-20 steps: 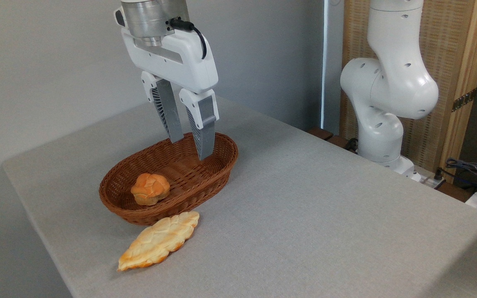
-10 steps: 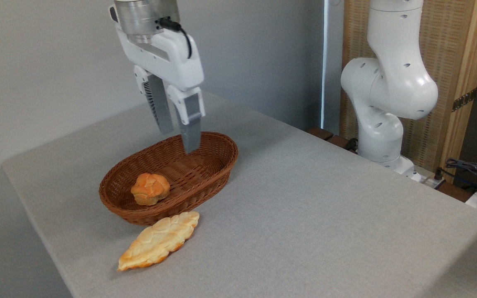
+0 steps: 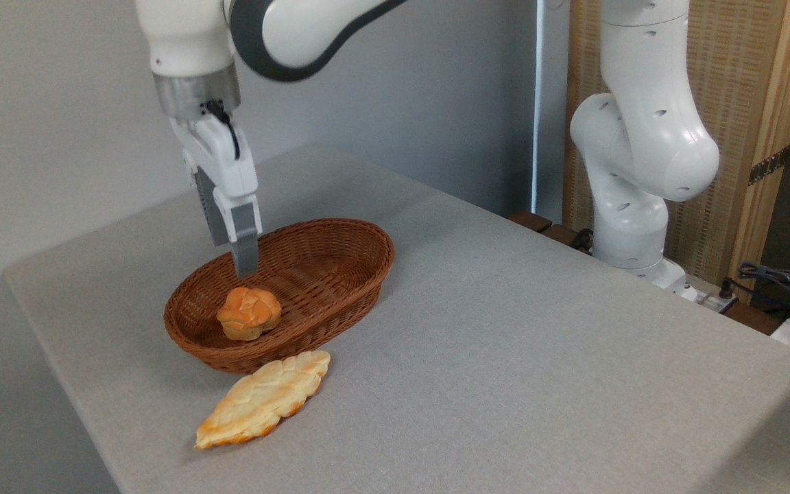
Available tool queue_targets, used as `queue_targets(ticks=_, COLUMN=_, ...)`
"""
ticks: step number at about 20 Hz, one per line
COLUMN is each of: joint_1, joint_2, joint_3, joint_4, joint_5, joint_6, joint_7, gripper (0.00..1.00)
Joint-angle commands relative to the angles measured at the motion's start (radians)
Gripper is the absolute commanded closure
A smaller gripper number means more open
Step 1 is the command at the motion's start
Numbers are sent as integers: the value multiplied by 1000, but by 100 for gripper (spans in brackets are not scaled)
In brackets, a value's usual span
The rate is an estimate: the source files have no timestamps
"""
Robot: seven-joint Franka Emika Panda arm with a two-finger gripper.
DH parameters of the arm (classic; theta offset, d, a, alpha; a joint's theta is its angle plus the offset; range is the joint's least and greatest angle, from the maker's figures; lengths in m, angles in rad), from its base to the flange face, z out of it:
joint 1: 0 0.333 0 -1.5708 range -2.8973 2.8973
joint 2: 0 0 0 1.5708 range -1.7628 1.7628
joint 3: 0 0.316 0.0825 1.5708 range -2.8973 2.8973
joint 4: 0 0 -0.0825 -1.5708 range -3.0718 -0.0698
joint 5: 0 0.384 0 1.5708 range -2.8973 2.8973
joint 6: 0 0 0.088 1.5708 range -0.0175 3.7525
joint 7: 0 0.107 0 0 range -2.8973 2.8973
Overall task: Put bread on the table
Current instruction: 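Lower the open gripper into the basket over the round orange bun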
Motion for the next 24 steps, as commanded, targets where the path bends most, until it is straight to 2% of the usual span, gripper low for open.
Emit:
queue_targets(ticks=1, joint_1=-17, joint_2=11, joint_3=-3, joint_4=-42, joint_5=-4, joint_6=73, joint_7=-10, gripper=0)
queue_targets(ticks=6, joint_1=-17, joint_2=32, joint_3=-3, joint_4=-55, joint_5=7, joint_6=80, joint_7=0, gripper=0)
queue_targets(ticks=9, joint_1=-17, joint_2=46, joint_3=-3, joint_4=-80, joint_5=39, joint_6=132, joint_7=-2, gripper=0)
queue_targets(ticks=14, joint_1=-17, joint_2=55, joint_3=-5, joint_4=-130, joint_5=40, joint_6=198, joint_7=-2, gripper=0)
queue_targets(ticks=18, joint_1=-17, joint_2=69, joint_3=-9, joint_4=-131, joint_5=42, joint_6=204, joint_7=-2, gripper=0)
queue_targets(ticks=20, joint_1=-17, joint_2=72, joint_3=-9, joint_4=-131, joint_5=66, joint_6=204, joint_7=-2, gripper=11)
queue_targets(ticks=24, joint_1=-17, joint_2=74, joint_3=-11, joint_4=-131, joint_5=74, joint_6=204, joint_7=0, gripper=45)
